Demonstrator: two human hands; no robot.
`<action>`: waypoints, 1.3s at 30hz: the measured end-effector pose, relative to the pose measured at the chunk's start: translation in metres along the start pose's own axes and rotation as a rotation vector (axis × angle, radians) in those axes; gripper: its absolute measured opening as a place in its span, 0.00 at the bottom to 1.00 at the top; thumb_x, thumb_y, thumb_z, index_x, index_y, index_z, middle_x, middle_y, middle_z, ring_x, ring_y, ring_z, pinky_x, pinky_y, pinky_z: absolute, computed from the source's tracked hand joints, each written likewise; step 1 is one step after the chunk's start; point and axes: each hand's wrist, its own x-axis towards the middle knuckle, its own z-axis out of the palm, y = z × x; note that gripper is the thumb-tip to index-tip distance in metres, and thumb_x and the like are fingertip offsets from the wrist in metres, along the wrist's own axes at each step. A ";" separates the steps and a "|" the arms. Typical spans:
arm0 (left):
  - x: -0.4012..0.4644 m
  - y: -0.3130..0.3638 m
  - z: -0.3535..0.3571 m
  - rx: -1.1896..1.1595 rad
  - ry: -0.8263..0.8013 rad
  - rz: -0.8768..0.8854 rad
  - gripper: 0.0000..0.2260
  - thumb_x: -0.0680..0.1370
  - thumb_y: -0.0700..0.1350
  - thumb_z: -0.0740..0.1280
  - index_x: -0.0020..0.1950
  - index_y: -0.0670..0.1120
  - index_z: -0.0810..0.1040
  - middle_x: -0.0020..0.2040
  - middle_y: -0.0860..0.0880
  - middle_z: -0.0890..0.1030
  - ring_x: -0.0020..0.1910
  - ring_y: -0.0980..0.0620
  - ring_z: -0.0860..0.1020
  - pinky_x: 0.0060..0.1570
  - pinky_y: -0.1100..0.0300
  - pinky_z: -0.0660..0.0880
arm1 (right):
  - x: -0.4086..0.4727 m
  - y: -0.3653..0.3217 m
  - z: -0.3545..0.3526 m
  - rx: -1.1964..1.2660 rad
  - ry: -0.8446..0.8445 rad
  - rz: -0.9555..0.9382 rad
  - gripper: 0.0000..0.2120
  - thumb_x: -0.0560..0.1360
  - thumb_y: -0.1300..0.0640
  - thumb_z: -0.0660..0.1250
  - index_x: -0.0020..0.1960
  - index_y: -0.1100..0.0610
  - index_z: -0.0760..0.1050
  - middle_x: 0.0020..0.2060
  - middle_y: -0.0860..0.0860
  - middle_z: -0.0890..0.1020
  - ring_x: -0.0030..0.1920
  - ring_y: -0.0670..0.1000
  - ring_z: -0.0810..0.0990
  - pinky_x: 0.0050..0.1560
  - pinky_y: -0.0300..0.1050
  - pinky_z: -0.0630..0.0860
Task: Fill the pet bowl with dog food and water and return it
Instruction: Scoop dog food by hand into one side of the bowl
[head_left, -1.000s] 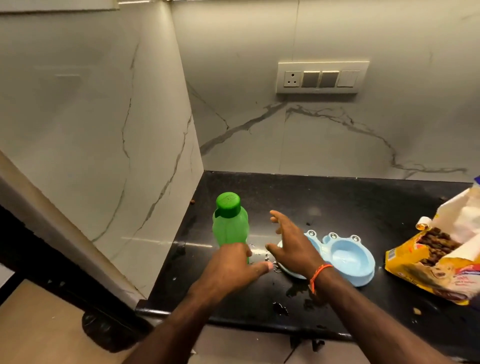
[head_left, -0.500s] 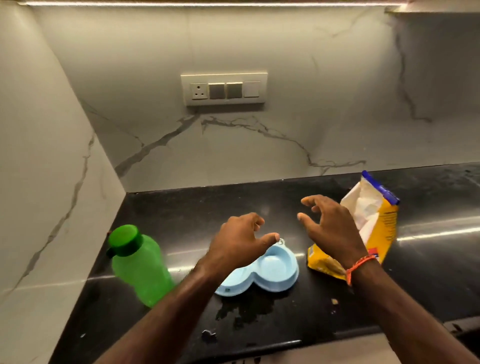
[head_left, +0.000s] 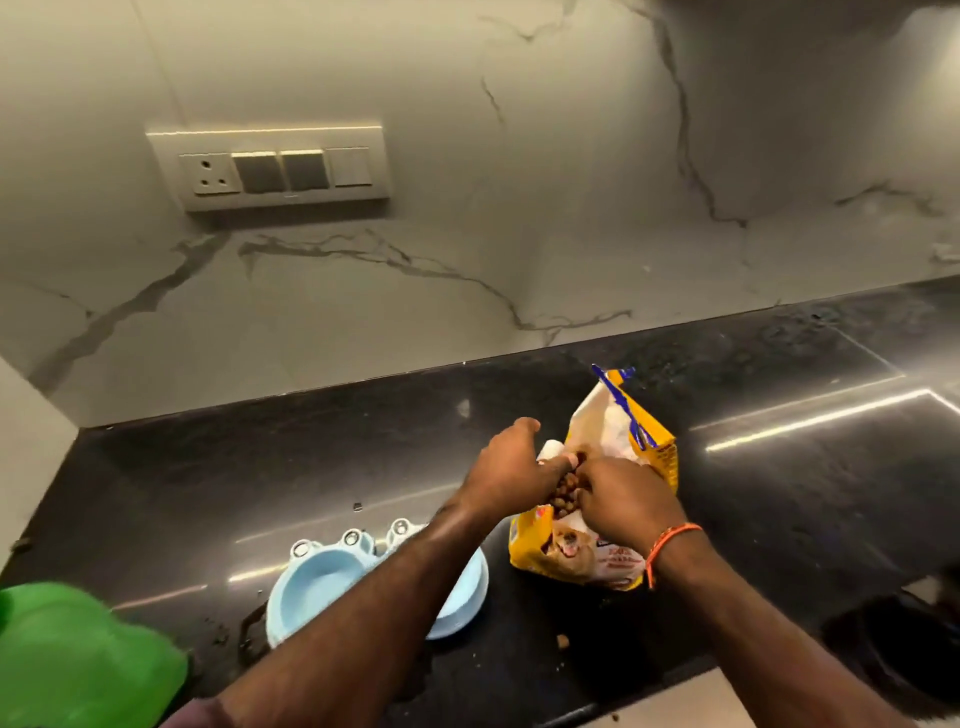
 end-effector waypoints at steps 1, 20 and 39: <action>0.006 0.000 0.007 -0.019 -0.018 -0.025 0.36 0.77 0.61 0.71 0.79 0.45 0.66 0.76 0.44 0.74 0.73 0.43 0.73 0.68 0.51 0.73 | -0.001 0.000 0.003 -0.057 -0.006 -0.005 0.12 0.78 0.53 0.61 0.58 0.51 0.79 0.54 0.51 0.84 0.55 0.55 0.82 0.53 0.48 0.77; -0.039 -0.028 0.012 0.203 -0.263 -0.129 0.21 0.71 0.38 0.76 0.61 0.40 0.73 0.59 0.39 0.82 0.59 0.37 0.81 0.51 0.50 0.77 | 0.003 -0.069 0.011 0.182 -0.129 0.259 0.26 0.79 0.53 0.64 0.74 0.59 0.64 0.72 0.61 0.69 0.70 0.63 0.72 0.70 0.57 0.70; -0.043 -0.051 -0.070 -0.187 -0.494 -0.193 0.17 0.82 0.35 0.63 0.70 0.46 0.76 0.53 0.43 0.87 0.49 0.47 0.88 0.50 0.48 0.86 | -0.012 -0.058 0.053 0.082 -0.010 0.151 0.19 0.79 0.42 0.63 0.67 0.47 0.71 0.64 0.52 0.77 0.63 0.56 0.77 0.63 0.54 0.75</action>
